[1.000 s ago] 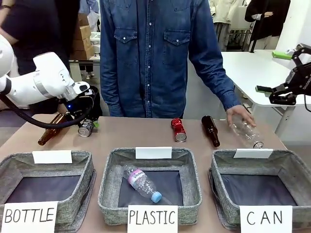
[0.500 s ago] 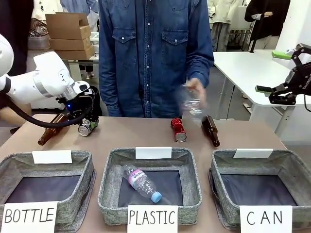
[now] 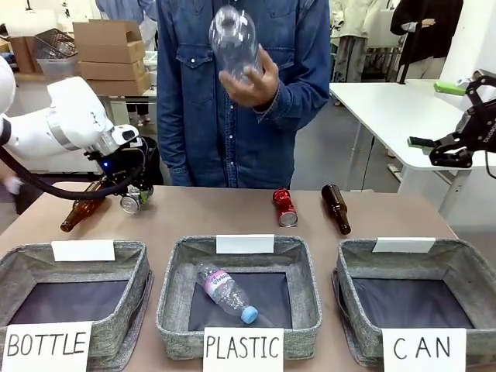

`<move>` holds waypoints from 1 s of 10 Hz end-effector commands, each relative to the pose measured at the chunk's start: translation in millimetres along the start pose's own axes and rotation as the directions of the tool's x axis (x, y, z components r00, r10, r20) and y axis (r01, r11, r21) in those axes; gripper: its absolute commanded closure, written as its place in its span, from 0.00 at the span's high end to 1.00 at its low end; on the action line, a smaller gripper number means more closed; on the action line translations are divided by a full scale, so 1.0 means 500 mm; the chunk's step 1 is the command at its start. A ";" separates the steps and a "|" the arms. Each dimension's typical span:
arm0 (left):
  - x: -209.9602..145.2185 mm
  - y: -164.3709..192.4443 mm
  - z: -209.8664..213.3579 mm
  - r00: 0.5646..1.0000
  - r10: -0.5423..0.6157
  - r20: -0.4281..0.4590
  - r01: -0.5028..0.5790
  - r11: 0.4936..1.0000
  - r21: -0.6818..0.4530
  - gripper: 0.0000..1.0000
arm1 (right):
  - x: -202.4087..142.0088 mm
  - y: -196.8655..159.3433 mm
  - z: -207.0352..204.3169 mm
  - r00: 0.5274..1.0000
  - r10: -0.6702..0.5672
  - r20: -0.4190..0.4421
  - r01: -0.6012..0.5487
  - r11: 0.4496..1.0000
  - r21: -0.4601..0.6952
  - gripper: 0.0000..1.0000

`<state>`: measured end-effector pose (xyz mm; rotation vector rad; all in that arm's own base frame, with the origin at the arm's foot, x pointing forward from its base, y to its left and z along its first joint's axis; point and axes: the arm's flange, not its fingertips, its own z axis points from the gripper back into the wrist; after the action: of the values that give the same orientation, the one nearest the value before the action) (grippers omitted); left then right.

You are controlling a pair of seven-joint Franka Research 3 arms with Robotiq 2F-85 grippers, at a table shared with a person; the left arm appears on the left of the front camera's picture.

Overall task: Sort the can waste into the basket.
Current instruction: Pick up the can waste from the table and place it in the right Fabric basket.

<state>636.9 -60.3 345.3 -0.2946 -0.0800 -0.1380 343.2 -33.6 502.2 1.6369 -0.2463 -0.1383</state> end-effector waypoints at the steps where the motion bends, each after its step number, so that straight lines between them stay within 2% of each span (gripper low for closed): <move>1: -0.099 -0.012 0.179 0.992 -0.108 0.063 0.113 0.989 -0.094 0.00 | 0.000 0.010 -0.001 1.000 -0.015 -0.004 0.015 1.000 0.001 1.00; 2: -0.170 -0.029 0.275 0.978 -0.165 0.128 0.181 0.975 -0.125 0.00 | 0.000 0.010 -0.001 1.000 -0.015 -0.004 0.015 1.000 0.001 1.00; 4: -0.332 -0.084 0.418 0.918 -0.285 0.274 0.346 0.914 -0.209 0.00 | 0.000 0.010 -0.001 1.000 -0.015 -0.004 0.015 1.000 0.001 1.00; 6: -0.476 -0.147 0.484 0.854 -0.376 0.359 0.493 0.806 -0.328 0.00 | 0.000 0.010 -0.001 1.000 -0.015 -0.004 0.015 1.000 0.001 1.00; 7: -0.543 -0.172 0.498 0.813 -0.444 0.376 0.566 0.751 -0.338 0.00 | 0.000 0.010 -0.001 1.000 -0.015 -0.004 0.015 1.000 0.001 1.00; 8: -0.606 -0.198 0.500 0.746 -0.562 0.359 0.664 0.673 -0.327 0.00 | 0.000 0.010 -0.001 1.000 -0.015 -0.004 0.015 1.000 0.001 1.00; 9: -0.664 -0.218 0.492 0.664 -0.672 0.329 0.748 0.610 -0.263 0.00 | 0.000 0.010 -0.001 1.000 -0.015 -0.004 0.015 1.000 0.001 1.00; 10: -0.708 -0.223 0.473 0.491 -0.859 0.140 0.857 0.448 -0.255 0.00 | 0.000 0.010 -0.001 1.000 -0.015 -0.004 0.015 1.000 0.001 1.00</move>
<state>263.5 -58.9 576.2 -0.6749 -0.2826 -0.9715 343.3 -33.6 502.3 1.6358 -0.2467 -0.1386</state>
